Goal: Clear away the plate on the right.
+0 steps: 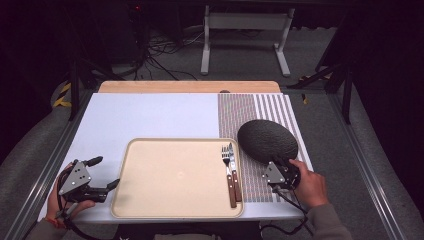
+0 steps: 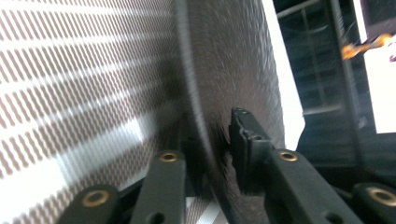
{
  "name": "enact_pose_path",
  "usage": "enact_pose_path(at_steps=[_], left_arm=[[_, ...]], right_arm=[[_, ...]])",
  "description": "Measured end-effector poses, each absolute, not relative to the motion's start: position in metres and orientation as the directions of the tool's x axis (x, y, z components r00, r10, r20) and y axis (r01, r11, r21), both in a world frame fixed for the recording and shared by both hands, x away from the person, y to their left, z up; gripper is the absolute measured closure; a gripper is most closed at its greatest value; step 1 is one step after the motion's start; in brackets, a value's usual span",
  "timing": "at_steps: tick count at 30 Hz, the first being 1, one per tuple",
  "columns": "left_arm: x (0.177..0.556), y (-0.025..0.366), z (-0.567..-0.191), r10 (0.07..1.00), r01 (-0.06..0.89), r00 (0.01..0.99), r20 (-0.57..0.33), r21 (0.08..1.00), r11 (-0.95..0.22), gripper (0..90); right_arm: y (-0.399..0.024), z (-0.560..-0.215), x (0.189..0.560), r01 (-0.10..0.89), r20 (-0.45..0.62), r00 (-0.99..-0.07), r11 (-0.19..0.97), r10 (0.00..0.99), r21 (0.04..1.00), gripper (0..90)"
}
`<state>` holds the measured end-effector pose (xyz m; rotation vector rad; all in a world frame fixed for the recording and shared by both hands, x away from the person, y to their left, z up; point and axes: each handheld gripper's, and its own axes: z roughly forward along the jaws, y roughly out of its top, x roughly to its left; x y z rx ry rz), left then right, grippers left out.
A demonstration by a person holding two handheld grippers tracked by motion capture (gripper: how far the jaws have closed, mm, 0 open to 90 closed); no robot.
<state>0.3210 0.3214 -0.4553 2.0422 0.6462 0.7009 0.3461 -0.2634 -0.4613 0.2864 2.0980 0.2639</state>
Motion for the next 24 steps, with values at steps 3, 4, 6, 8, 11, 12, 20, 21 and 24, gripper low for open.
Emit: enact_pose_path(at_steps=[3,4,6,8,11,12,20,21,24], left_arm=[[0.321,0.321,-0.456,0.664,0.187,0.710,0.232,0.848,-0.496,9.1],[0.321,0.321,-0.456,0.665,0.188,0.710,0.232,0.848,-0.496,9.1],[0.321,0.321,-0.456,0.668,0.192,0.708,0.230,0.847,-0.495,9.1],[0.321,0.321,-0.455,0.665,0.185,0.708,0.237,0.847,-0.499,9.1],[0.321,0.322,-0.455,0.670,0.187,0.708,0.226,0.854,-0.486,9.1],[0.321,0.322,-0.455,0.668,0.188,0.710,0.221,0.855,-0.483,9.1],[0.321,0.324,-0.454,0.667,0.184,0.711,0.220,0.858,-0.479,8.7],[0.321,0.324,-0.454,0.668,0.181,0.709,0.227,0.857,-0.483,8.7],[0.321,0.324,-0.454,0.665,0.178,0.710,0.231,0.855,-0.487,8.7]], right_arm=[[-0.252,-0.460,0.346,0.078,-0.838,-0.481,0.965,0.256,0.250,81.8],[-0.249,-0.458,0.347,0.076,-0.849,-0.477,0.973,0.227,0.218,83.2],[-0.246,-0.456,0.347,0.078,-0.860,-0.463,0.976,0.217,0.204,84.3],[-0.241,-0.451,0.349,0.086,-0.859,-0.448,0.968,0.247,0.234,85.5],[-0.236,-0.452,0.350,0.094,-0.866,-0.447,0.974,0.225,0.205,85.5],[-0.235,-0.452,0.350,0.095,-0.868,-0.444,0.975,0.223,0.202,85.6],[-0.232,-0.452,0.351,0.120,-0.868,-0.430,0.968,0.250,0.219,85.7],[-0.231,-0.453,0.351,0.129,-0.867,-0.416,0.961,0.275,0.244,85.7],[-0.233,-0.450,0.351,0.133,-0.875,-0.402,0.962,0.271,0.236,85.7]])
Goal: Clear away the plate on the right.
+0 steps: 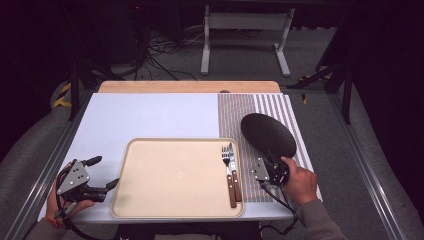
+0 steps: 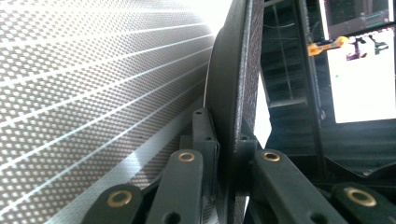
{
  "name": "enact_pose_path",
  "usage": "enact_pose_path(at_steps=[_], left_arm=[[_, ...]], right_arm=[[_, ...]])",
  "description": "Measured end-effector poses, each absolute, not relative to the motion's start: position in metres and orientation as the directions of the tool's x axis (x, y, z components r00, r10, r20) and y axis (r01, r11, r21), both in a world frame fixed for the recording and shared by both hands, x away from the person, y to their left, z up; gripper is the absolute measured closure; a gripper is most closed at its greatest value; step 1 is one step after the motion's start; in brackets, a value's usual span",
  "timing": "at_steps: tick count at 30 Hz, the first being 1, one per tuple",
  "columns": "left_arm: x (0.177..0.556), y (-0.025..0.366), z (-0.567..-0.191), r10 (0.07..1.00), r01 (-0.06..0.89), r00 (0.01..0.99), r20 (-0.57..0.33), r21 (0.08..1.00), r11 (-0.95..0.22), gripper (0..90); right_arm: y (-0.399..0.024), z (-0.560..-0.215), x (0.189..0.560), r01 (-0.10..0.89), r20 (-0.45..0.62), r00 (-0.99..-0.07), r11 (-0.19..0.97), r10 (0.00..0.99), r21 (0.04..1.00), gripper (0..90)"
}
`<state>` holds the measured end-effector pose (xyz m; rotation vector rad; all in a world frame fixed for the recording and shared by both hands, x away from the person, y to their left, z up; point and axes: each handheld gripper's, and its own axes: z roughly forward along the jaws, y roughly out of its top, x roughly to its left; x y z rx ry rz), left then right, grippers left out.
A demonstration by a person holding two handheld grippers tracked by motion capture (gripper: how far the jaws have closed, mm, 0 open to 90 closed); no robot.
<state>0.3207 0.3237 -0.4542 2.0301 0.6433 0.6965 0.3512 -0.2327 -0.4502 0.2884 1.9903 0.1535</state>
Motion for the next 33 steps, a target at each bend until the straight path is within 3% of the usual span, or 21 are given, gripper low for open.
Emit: enact_pose_path(at_steps=[16,33], left_arm=[[0.321,0.324,-0.454,0.666,0.180,0.710,0.230,0.855,-0.486,8.7],[0.321,0.323,-0.455,0.666,0.184,0.711,0.223,0.856,-0.483,8.6]], right_arm=[[-0.214,-0.430,0.341,0.072,-0.891,-0.357,0.959,0.282,0.275,85.7],[-0.181,-0.416,0.324,-0.035,-0.888,-0.381,0.955,0.258,0.293,85.7]])
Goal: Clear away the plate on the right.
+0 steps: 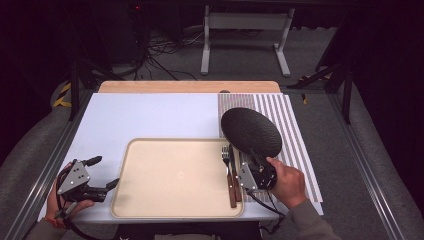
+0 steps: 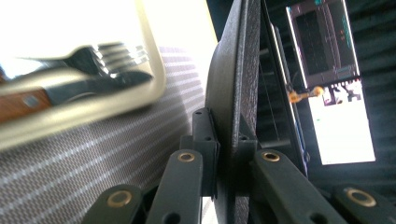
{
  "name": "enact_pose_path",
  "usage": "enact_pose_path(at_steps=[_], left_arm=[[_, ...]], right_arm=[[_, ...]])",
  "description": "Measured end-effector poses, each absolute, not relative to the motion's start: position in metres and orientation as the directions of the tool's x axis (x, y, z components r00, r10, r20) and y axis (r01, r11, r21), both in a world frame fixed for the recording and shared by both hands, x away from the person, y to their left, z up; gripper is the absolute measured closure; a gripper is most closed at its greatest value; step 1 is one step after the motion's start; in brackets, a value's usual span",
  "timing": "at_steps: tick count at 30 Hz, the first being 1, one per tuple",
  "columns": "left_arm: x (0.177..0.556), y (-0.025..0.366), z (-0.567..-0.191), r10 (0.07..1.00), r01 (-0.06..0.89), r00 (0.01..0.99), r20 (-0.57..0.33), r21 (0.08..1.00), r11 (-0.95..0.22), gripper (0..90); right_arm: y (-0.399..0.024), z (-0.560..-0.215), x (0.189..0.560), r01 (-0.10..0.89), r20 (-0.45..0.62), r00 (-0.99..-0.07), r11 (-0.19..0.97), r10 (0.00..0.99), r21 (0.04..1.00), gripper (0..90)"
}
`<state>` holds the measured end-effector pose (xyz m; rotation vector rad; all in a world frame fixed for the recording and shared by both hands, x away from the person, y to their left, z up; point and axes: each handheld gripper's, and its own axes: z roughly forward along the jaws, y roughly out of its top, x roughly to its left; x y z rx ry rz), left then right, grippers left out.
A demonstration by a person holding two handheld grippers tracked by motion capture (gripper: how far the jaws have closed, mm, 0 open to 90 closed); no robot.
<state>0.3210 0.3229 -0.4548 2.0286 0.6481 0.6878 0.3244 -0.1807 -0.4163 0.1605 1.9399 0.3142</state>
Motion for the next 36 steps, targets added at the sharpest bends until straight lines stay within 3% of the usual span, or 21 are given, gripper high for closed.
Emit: enact_pose_path(at_steps=[36], left_arm=[[0.319,0.323,-0.453,0.663,0.169,0.712,0.234,0.859,-0.484,8.0]], right_arm=[[-0.098,-0.418,0.283,-0.262,-0.886,-0.448,0.930,0.122,0.260,85.7]])
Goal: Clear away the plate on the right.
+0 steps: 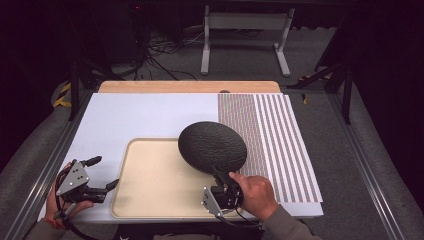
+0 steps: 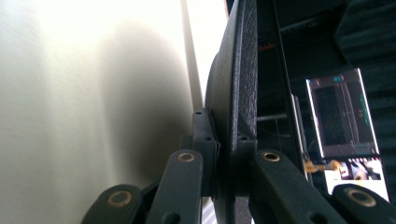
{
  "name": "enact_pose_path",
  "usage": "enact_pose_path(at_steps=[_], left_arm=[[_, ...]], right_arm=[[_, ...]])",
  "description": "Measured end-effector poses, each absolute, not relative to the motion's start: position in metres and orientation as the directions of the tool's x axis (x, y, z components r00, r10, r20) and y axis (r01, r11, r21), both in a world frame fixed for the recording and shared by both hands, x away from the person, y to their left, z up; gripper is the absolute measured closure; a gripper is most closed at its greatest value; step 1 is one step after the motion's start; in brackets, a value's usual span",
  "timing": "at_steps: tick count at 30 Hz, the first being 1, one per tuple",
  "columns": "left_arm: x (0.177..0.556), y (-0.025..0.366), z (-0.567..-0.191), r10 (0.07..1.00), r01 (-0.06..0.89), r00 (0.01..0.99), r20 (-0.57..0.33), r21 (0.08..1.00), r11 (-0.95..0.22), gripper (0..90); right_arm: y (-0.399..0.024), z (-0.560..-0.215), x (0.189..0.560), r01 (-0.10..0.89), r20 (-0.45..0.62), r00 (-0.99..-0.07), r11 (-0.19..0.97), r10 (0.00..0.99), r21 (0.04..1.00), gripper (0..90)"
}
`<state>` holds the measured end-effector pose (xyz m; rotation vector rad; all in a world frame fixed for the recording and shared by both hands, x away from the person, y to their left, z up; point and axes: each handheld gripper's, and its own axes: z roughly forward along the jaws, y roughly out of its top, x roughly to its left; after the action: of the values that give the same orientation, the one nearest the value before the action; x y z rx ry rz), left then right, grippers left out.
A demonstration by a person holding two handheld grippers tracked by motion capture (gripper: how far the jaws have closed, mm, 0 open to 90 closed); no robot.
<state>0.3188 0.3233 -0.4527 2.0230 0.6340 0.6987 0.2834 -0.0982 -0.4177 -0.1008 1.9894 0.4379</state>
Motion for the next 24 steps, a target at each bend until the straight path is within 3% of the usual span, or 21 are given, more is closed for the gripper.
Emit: enact_pose_path(at_steps=[24], left_arm=[[0.319,0.323,-0.453,0.660,0.169,0.714,0.234,0.857,-0.487,8.0]], right_arm=[[-0.056,-0.427,0.268,-0.363,-0.862,-0.505,0.899,0.032,0.246,85.7]])
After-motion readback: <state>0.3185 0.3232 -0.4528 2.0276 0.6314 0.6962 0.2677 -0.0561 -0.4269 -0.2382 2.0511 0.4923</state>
